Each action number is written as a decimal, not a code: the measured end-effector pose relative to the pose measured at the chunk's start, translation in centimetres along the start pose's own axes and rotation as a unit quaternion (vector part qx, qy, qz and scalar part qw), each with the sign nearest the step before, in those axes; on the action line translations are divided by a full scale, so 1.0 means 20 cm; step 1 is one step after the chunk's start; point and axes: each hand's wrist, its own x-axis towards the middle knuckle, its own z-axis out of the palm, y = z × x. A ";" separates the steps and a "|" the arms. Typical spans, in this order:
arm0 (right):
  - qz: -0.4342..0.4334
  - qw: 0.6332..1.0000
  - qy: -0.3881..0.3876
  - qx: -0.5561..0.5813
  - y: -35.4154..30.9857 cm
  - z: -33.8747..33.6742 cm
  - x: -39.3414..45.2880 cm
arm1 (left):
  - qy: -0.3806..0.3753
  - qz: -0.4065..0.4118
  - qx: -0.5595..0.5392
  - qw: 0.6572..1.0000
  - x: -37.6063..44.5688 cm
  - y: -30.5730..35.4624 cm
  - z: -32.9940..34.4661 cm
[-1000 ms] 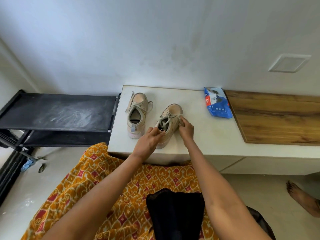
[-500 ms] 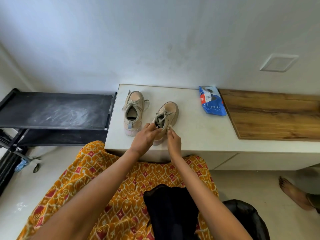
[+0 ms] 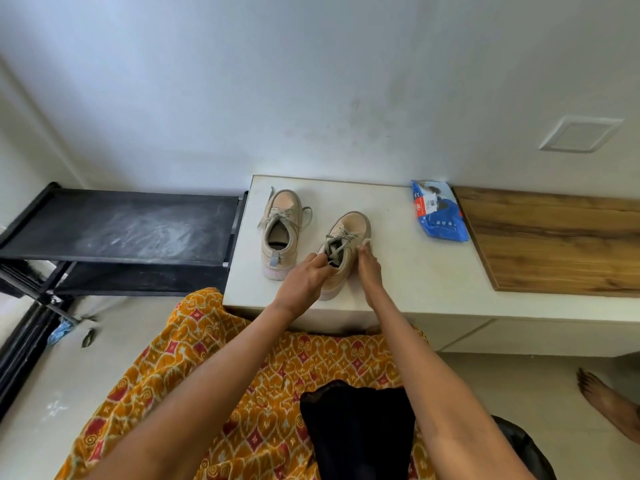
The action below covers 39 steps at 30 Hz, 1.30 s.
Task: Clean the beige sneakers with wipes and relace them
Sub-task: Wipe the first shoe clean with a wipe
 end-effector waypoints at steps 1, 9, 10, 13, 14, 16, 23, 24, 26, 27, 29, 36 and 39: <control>-0.007 1.000 0.000 0.017 0.00 0.00 -0.04 | 0.002 -0.001 -0.002 1.000 0.00 0.00 0.01; -0.015 0.997 0.005 0.070 0.05 0.06 -0.39 | 0.026 -0.002 -0.007 1.000 -0.02 0.02 0.01; -0.011 0.997 0.002 0.072 0.07 0.06 -0.41 | 0.028 -0.004 -0.012 1.000 -0.03 0.03 0.01; -0.030 0.998 -0.021 0.060 0.10 0.00 -0.42 | 0.024 -0.006 -0.019 1.000 -0.03 0.02 0.02; -0.036 0.997 -0.024 0.056 0.09 -0.02 -0.40 | 0.023 -0.007 -0.024 0.999 -0.03 0.01 0.02; -0.046 0.997 -0.023 0.053 0.05 -0.04 -0.35 | 0.023 -0.019 -0.049 0.998 -0.05 -0.01 0.01; -0.103 0.994 -0.035 -0.006 -0.03 0.08 -0.39 | 0.058 -0.087 -0.108 0.989 -0.11 0.10 0.03; -0.125 0.991 -0.042 -0.015 0.00 0.09 -0.44 | 0.060 -0.086 -0.109 0.989 -0.10 0.11 0.03; -0.158 0.984 -0.078 -0.016 0.07 0.07 -0.51 | 0.062 -0.082 -0.104 0.989 -0.10 0.12 0.03; -0.155 0.983 -0.095 -0.015 0.08 0.05 -0.51 | 0.061 -0.082 -0.102 0.989 -0.11 0.11 0.03; -0.121 0.988 -0.098 -0.022 0.07 0.01 -0.44 | 0.062 -0.083 -0.097 0.990 -0.10 0.11 0.04; -0.085 0.994 -0.072 -0.021 -0.08 0.07 -0.32 | 0.047 -0.090 -0.032 0.994 -0.02 0.10 0.05; -0.103 0.991 -0.079 -0.006 0.02 0.08 -0.47 | 0.044 -0.078 -0.029 0.996 -0.03 0.10 0.06</control>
